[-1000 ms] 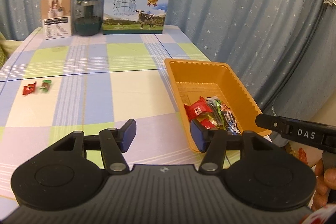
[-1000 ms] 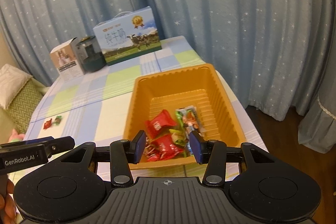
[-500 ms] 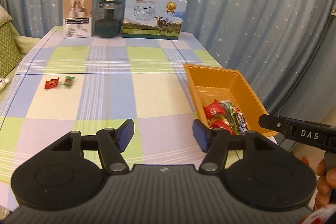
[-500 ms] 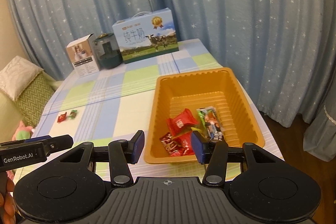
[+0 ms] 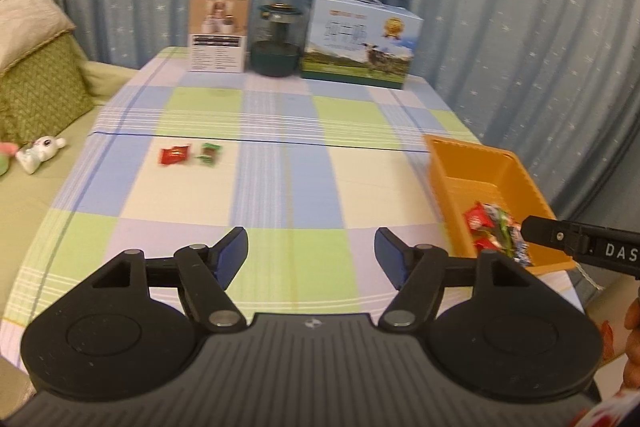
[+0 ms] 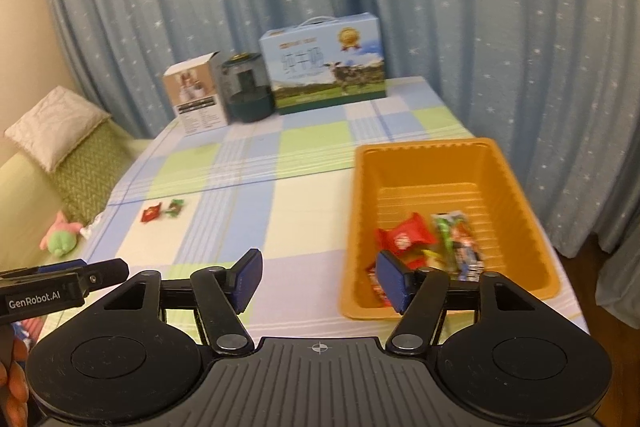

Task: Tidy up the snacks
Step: 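Withdraw both open tools from the tray toward the last two candies, then close the right tool on the green-wrapped candy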

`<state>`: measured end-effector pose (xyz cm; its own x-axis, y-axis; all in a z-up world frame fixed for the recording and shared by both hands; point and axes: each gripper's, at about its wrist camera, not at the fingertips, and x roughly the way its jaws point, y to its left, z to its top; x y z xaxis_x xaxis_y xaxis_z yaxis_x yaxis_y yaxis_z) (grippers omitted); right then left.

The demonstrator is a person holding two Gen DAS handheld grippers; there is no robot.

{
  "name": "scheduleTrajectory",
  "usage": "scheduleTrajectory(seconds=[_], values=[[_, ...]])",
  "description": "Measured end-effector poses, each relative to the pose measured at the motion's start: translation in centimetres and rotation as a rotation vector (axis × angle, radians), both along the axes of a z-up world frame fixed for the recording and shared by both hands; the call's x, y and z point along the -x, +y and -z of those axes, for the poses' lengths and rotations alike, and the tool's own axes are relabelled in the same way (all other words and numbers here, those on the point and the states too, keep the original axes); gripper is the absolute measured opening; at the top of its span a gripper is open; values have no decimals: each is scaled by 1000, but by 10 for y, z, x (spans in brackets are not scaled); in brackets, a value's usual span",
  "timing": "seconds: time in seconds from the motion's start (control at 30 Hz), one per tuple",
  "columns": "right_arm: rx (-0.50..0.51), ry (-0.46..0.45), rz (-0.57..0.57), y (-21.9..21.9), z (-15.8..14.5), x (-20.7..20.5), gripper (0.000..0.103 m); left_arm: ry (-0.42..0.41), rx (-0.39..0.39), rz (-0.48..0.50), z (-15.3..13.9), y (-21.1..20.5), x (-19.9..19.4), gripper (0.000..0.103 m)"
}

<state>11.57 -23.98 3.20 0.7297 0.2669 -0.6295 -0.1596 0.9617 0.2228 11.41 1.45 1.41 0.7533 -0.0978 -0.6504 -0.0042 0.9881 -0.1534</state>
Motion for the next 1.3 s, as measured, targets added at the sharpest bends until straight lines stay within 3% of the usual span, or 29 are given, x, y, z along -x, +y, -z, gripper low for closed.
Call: scheduleTrajectory(seconds=[0.8, 1.3], values=[[12, 1, -184, 118, 19, -57, 68, 13, -26, -146, 11, 97, -22, 73], [-13, 3, -213, 164, 66, -120, 68, 35, -37, -182, 52, 138, -78, 74]])
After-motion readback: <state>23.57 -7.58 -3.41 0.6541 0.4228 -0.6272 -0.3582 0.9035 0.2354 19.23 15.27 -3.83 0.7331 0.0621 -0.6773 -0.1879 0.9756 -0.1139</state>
